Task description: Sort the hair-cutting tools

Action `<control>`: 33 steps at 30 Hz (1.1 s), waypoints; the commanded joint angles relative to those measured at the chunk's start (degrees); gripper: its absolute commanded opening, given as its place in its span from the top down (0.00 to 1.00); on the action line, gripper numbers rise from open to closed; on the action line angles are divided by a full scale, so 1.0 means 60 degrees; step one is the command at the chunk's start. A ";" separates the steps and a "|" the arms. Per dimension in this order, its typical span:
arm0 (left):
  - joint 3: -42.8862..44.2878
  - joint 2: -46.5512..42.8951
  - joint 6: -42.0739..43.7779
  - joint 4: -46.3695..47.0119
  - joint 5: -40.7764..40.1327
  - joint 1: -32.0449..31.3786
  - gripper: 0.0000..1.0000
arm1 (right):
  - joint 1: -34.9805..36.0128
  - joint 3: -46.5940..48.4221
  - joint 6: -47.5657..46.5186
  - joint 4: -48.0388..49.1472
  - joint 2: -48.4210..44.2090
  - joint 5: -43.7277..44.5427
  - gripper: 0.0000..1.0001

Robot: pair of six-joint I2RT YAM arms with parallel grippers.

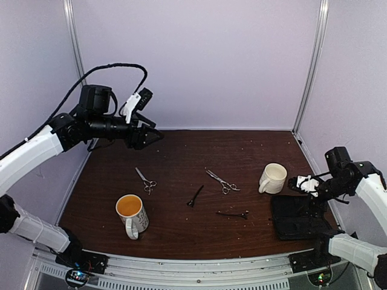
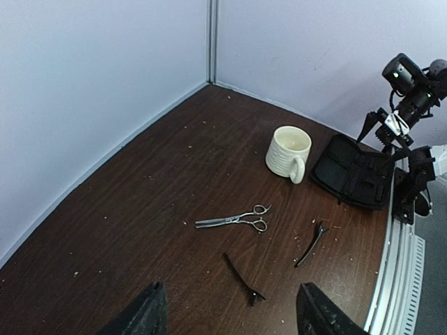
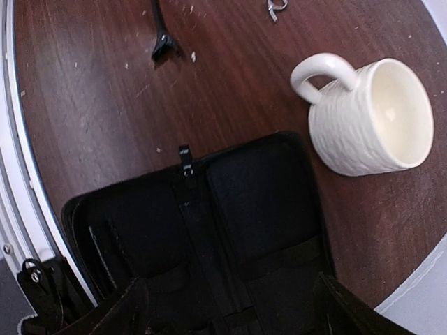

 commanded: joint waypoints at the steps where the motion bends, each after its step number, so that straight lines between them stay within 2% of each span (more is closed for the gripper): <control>1: 0.0732 0.0769 0.0694 -0.1891 -0.0992 -0.1193 0.37 | 0.0239 -0.0719 -0.1541 -0.0231 0.0009 0.1221 0.19; 6: 0.1019 0.2117 0.1042 -0.3353 -0.1518 -0.2508 0.56 | 0.0649 -0.1319 -0.1732 0.0538 0.0294 0.2053 0.22; 8: 0.0904 0.2515 0.1022 -0.3689 -0.1803 -0.2945 0.59 | 0.0862 -0.1461 -0.1714 0.0804 0.0441 0.2143 0.22; 12: -0.0016 0.2913 0.0454 -0.3223 -0.2002 -0.3174 0.59 | 0.1427 -0.1600 -0.1392 0.1568 0.1031 0.2155 0.25; 17: -0.0689 0.2931 0.0023 -0.2937 -0.2945 -0.3174 0.56 | 0.2433 -0.1567 -0.0910 0.2152 0.1983 0.2429 0.29; 20: -0.1002 0.2978 -0.0021 -0.2938 -0.3373 -0.3176 0.53 | 0.2901 -0.1704 -0.0767 0.2649 0.2210 0.2737 0.20; 26: -0.1342 0.3130 -0.0079 -0.2948 -0.4090 -0.3174 0.47 | 0.3685 -0.1857 -0.0613 0.3236 0.2564 0.2961 0.17; 33: -0.1541 0.3254 -0.0072 -0.3190 -0.4749 -0.3163 0.45 | 0.5222 -0.1877 -0.0079 0.4113 0.3505 0.2985 0.16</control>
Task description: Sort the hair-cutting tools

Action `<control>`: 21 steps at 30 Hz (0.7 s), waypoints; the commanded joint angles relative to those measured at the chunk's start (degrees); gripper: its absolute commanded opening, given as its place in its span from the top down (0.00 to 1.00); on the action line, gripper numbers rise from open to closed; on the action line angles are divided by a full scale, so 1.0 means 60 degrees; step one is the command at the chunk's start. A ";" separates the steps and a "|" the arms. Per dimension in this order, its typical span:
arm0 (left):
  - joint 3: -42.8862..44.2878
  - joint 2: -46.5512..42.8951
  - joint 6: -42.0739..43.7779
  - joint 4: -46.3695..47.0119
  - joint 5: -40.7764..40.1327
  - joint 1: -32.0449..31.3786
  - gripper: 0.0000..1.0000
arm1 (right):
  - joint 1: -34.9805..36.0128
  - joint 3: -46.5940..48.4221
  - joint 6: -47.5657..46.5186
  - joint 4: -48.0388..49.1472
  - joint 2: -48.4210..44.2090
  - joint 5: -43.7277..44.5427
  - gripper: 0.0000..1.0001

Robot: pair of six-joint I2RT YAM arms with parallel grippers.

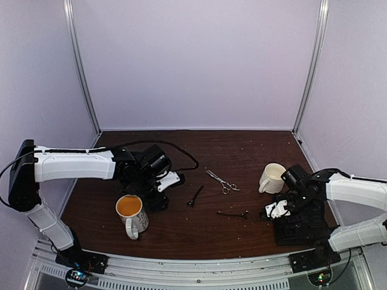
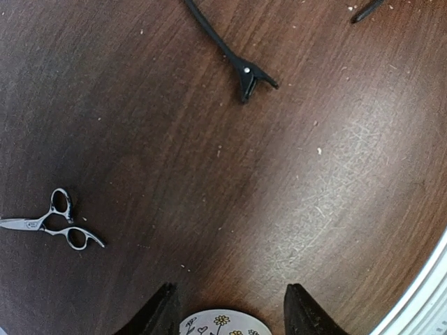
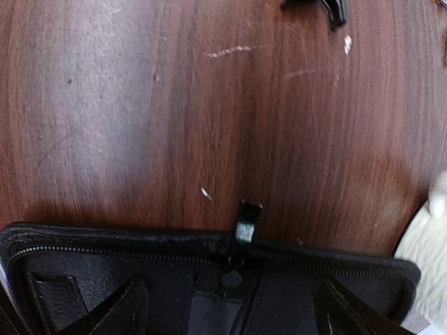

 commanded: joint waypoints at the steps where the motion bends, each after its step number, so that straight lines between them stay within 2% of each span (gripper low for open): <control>1: -0.0257 0.0054 -0.0159 -0.0059 -0.0719 0.0050 0.45 | 0.0951 0.0045 0.0547 0.0766 0.0659 0.0156 0.16; 6: -0.0679 -0.0259 -0.0384 0.0085 -0.1152 0.0275 0.44 | 0.2084 0.0529 0.1039 0.1100 0.1522 -0.0120 0.11; 21: -0.1063 -0.0895 -0.0376 0.0666 -0.1298 0.1012 0.43 | 0.4618 0.3040 0.2457 0.1537 0.3665 -0.1102 0.09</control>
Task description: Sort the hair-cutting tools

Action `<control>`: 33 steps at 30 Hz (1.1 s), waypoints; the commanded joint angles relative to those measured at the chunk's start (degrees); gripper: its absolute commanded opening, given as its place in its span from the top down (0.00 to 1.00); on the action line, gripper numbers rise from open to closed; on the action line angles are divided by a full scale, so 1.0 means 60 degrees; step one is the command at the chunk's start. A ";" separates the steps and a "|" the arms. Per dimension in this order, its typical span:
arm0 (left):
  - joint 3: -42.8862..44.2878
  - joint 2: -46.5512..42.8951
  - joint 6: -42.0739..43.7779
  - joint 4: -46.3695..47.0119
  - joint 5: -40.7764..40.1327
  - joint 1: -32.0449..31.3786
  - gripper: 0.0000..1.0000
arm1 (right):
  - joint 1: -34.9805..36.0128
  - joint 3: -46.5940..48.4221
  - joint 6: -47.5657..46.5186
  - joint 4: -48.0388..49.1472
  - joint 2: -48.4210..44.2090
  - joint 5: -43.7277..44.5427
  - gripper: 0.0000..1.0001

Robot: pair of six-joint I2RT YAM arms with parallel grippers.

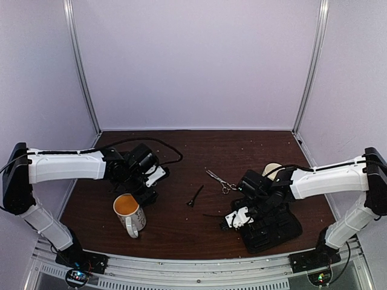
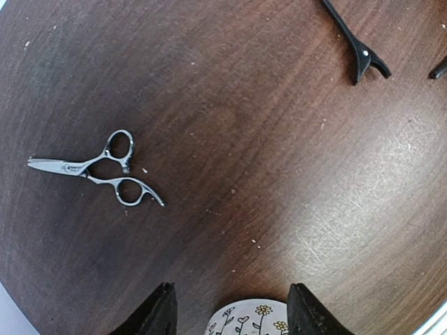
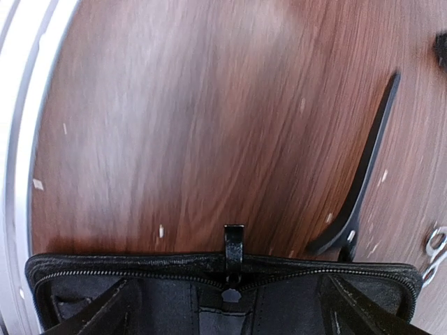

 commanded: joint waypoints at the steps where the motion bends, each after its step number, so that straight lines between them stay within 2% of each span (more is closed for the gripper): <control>1: -0.0048 -0.0246 0.0089 0.0284 -0.0110 0.0118 0.43 | 0.0531 0.0897 0.0701 0.0290 0.0436 -0.0709 0.09; 6: 0.0434 -0.0294 0.0090 0.0335 0.0346 0.0088 0.43 | 0.0712 0.1908 0.1052 -0.0055 0.0875 -0.1087 0.07; 7: 0.0556 -0.0370 0.0062 0.0316 0.0489 0.0043 0.43 | 0.0711 0.2057 0.1053 -0.0200 0.0905 -0.1085 0.02; 10: 0.0866 -0.0588 0.0163 0.0094 0.1225 -0.0275 0.51 | 0.0680 0.2024 0.1054 -0.0551 0.0560 -0.0978 0.00; 14: 0.0716 -0.0792 0.0089 -0.0335 0.2282 -0.0603 0.73 | 0.0490 0.1629 0.1054 -0.1103 -0.0548 -0.1242 0.00; 18: 0.0383 -0.0533 -0.0875 -0.0438 0.2635 -0.0783 1.00 | -0.0029 0.1435 0.1410 -0.1666 -0.1286 -0.1577 0.00; 26: -0.0254 -0.0447 -0.2653 -0.0706 0.1022 -0.0875 1.00 | -0.1088 0.0760 0.1296 -0.1682 -0.2178 -0.1160 0.00; 33: -0.0637 -0.0286 -0.3919 -0.1760 -0.0939 -0.0541 1.00 | -0.1243 0.0544 0.1343 -0.1410 -0.2273 -0.1065 0.00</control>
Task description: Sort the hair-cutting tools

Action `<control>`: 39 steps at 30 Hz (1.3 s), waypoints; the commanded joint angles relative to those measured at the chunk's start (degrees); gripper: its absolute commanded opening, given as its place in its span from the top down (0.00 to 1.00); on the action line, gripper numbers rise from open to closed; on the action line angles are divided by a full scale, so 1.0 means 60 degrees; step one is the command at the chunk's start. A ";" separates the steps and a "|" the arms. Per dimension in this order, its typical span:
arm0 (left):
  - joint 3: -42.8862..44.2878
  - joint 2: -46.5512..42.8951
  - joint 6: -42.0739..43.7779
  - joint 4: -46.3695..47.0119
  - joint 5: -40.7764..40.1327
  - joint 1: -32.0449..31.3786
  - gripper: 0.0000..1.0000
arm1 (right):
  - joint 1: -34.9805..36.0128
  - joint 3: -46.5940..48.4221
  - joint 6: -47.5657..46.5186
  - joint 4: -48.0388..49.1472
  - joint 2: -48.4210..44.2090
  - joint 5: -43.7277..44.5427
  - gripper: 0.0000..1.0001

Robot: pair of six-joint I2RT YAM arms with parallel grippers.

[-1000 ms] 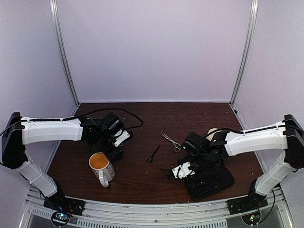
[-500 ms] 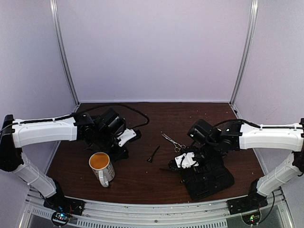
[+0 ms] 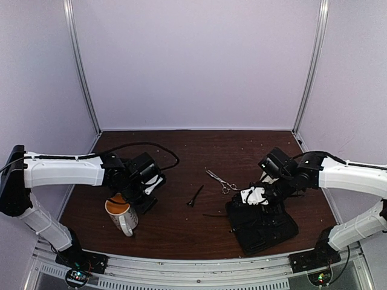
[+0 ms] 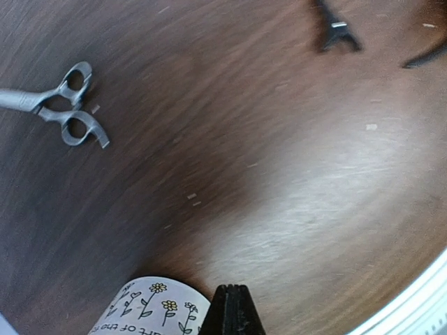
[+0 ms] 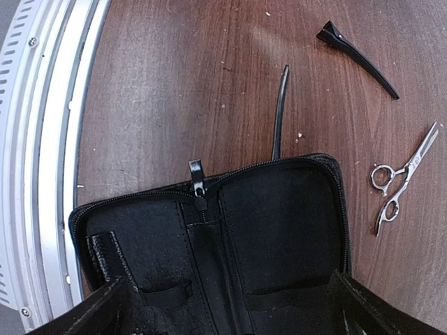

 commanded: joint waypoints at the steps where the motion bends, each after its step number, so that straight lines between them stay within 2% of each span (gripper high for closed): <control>1: -0.0540 -0.0013 -0.1117 -0.1034 -0.1504 0.0438 1.00 | -0.0017 -0.0176 0.0118 0.0159 -0.0137 0.0160 0.00; 5: -0.0978 -0.0388 -0.1202 -0.1141 -0.1703 0.0997 1.00 | -0.0053 -0.0284 0.0156 0.0347 -0.0104 0.0214 0.00; 8: -0.0646 -0.0577 -0.0715 -0.0886 -0.1613 0.1003 1.00 | -0.0293 -0.0311 0.0179 0.0391 -0.0072 0.0164 0.00; 13: 0.0912 -0.0362 0.0012 0.0340 -0.0466 0.0995 0.75 | -0.1613 0.0152 0.0124 0.0287 0.0382 -0.0260 0.01; 18: 0.2298 0.0572 0.0210 0.1304 -0.0362 0.1001 0.63 | -0.2138 0.1010 0.0777 0.0892 0.1218 0.0266 0.09; 24: 0.3667 0.2252 -0.0339 0.1901 0.0126 0.1035 0.62 | -0.2124 0.3179 0.1943 0.0925 0.3323 0.0335 0.28; 28: 0.3721 0.2546 -0.0954 0.2279 -0.0282 0.1181 0.51 | -0.2015 0.4618 0.2494 0.0450 0.4585 0.0534 0.37; 32: 0.3208 0.2295 -0.1347 0.2645 -0.0445 0.1485 0.44 | -0.1933 0.5418 0.2749 0.0037 0.5471 0.0983 0.40; 39: 0.2593 0.1949 -0.1107 0.3415 0.0225 0.1507 0.45 | -0.1894 0.5659 0.3023 -0.0030 0.6236 0.1184 0.41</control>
